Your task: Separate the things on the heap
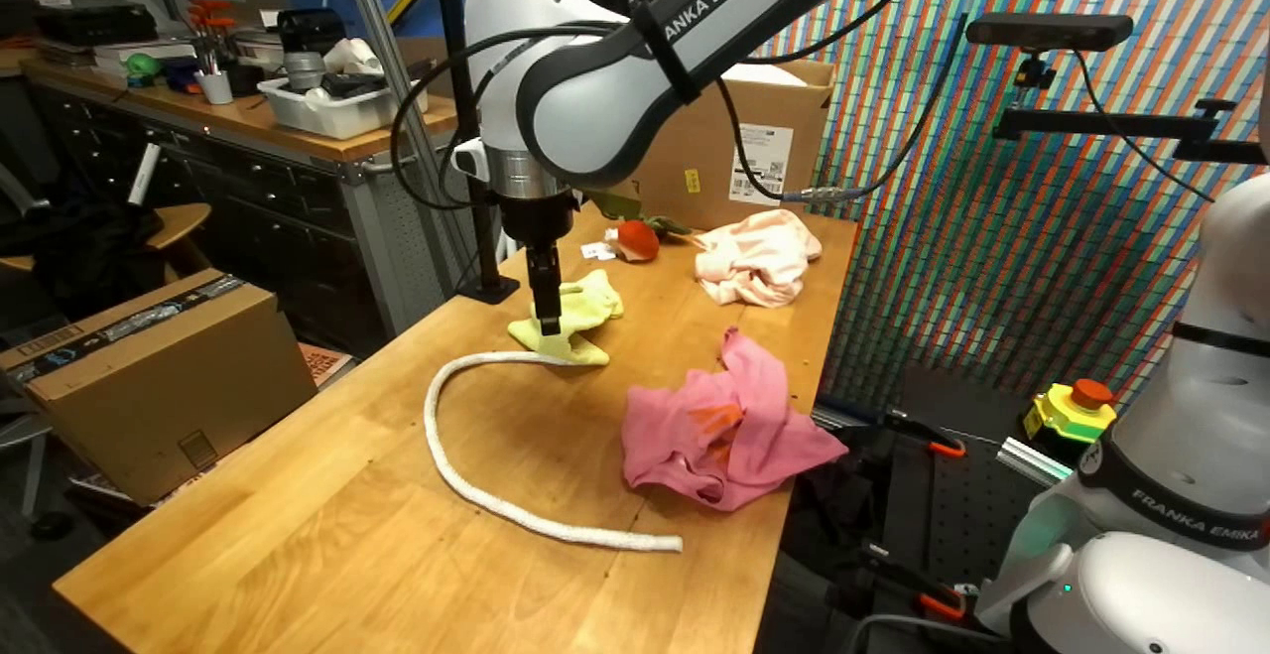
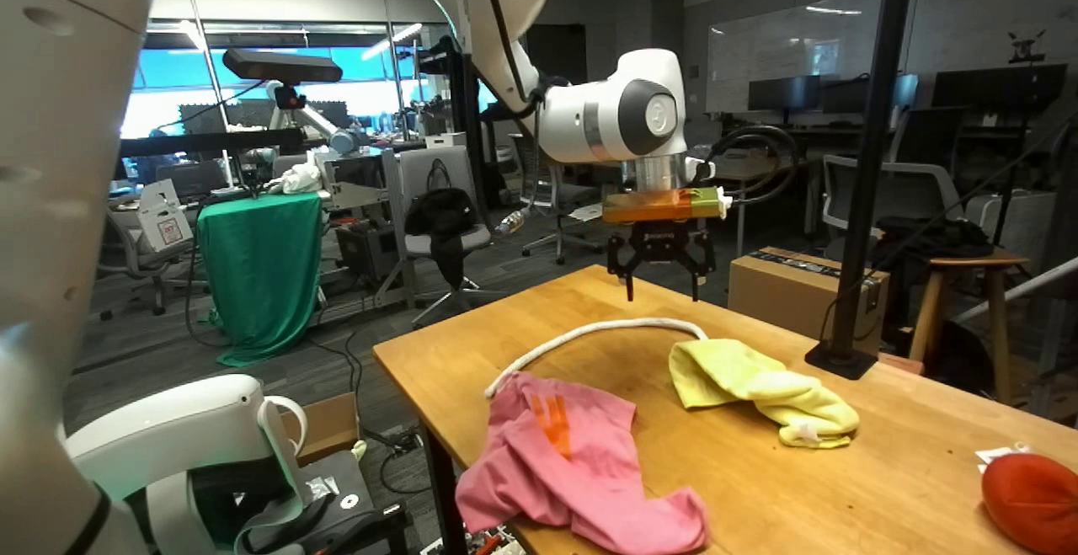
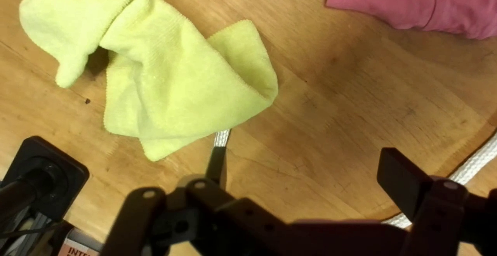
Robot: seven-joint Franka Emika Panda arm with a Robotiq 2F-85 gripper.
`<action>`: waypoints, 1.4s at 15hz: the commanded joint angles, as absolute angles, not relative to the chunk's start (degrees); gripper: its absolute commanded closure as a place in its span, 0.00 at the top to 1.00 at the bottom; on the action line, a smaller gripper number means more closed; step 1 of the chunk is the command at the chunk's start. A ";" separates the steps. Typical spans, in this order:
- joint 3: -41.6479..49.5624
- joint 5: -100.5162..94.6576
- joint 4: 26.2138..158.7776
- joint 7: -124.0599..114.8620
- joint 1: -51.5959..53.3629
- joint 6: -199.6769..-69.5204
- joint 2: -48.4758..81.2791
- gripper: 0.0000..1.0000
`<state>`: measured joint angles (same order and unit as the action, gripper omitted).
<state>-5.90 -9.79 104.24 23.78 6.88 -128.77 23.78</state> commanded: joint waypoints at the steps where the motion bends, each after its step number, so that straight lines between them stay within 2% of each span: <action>1: -6.88 -9.72 97.67 25.78 5.94 -125.18 27.81 1.00; 21: -8.99 -8.00 79.59 36.78 3.03 -122.91 44.05 1.00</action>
